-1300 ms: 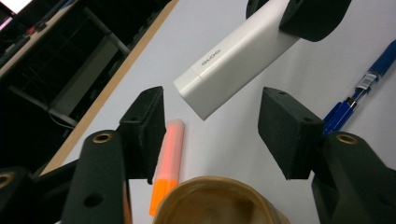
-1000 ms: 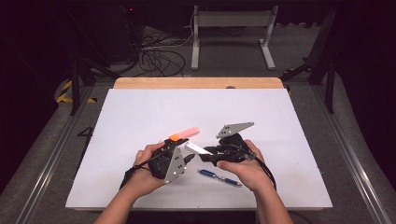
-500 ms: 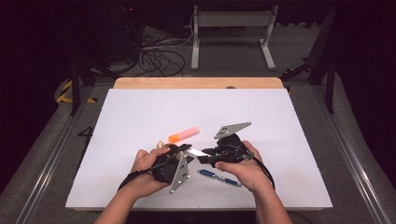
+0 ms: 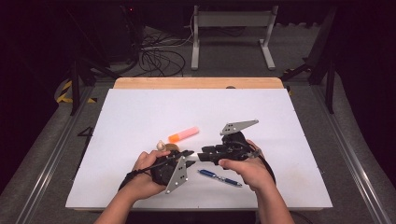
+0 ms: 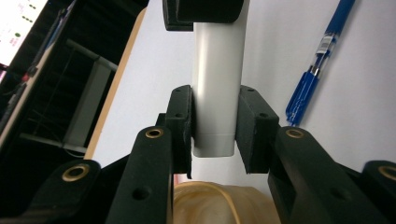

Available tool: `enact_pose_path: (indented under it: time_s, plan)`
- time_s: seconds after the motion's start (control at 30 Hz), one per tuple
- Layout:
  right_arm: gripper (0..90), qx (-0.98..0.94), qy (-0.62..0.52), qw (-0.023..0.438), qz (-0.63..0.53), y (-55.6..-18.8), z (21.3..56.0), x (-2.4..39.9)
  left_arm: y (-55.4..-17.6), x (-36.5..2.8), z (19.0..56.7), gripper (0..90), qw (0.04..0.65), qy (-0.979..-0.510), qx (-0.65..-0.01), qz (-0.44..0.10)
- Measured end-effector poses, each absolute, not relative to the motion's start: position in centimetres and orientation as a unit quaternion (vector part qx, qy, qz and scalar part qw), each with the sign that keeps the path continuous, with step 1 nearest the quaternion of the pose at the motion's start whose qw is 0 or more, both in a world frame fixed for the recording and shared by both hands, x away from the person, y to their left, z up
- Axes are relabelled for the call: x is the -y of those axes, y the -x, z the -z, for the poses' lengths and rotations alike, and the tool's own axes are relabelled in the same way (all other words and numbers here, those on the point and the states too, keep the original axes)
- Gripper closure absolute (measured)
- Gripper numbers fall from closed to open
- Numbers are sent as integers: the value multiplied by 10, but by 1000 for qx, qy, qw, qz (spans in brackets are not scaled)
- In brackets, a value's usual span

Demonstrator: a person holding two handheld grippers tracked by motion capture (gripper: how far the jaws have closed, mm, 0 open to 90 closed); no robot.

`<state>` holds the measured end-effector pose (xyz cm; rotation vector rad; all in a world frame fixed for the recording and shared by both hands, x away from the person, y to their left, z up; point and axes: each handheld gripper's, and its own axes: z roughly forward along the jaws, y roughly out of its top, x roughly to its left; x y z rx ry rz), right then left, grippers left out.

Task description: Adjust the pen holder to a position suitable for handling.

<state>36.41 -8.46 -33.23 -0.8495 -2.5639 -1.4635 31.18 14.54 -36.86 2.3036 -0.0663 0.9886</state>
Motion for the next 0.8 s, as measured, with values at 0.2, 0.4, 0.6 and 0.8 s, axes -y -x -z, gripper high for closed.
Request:
enact_pose_path:
  time_s: [0.2, 0.4, 0.6, 0.8]
  plan:
    - [658, 824, 264, 47, 499, -366, 331, 88, -313, -149, 368, 710, 357, -867, 4, -348]
    - [647, 821, 255, 57, 507, -367, 333, 89, -313, -152, 367, 710, 370, -864, 0, -342]
    - [633, 811, 246, 75, 525, -369, 333, 94, -315, -157, 365, 710, 387, -860, -14, -333]
    - [641, 803, 244, 77, 539, -370, 334, 96, -317, -161, 365, 710, 392, -857, -29, -331]
